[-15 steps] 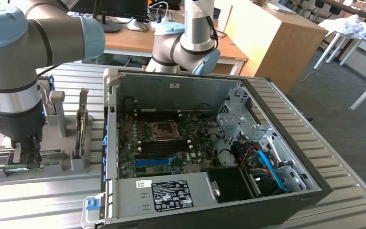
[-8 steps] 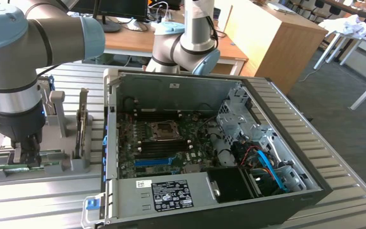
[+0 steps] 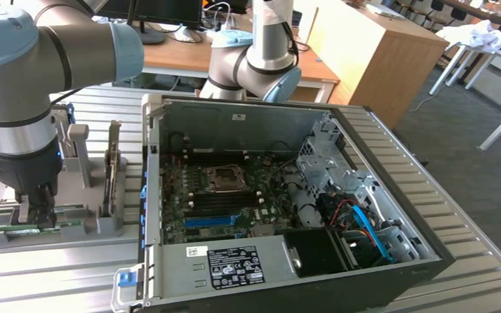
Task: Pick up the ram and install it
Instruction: 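Pick up the ram and move it above insertion slot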
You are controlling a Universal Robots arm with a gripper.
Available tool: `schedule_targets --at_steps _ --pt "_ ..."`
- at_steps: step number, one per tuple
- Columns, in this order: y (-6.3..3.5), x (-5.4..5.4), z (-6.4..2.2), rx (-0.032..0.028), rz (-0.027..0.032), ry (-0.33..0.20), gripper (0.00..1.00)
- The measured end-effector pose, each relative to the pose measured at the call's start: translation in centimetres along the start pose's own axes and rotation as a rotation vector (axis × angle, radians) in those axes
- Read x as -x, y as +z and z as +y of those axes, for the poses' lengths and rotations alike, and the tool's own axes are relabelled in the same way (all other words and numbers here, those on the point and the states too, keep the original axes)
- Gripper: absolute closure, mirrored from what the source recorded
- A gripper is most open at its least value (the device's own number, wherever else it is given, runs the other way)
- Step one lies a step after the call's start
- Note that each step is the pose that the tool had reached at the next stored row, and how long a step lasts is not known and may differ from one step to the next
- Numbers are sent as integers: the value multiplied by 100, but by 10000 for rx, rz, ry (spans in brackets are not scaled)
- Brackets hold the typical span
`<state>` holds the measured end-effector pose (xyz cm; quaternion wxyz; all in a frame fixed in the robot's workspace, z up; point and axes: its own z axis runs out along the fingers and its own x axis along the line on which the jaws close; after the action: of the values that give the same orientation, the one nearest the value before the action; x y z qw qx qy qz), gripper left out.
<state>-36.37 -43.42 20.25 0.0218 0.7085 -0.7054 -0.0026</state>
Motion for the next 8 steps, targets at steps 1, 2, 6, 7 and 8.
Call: schedule_targets --at_steps 1,2,6,7,8 --pt "0 0 0 0 -3 0 89" --pt "0 0 0 -1 -3 0 89" --pt "0 -1 0 0 -13 -1 89" --pt "0 -1 0 -1 -16 -1 89" --pt "0 -1 0 -1 -16 -1 89"
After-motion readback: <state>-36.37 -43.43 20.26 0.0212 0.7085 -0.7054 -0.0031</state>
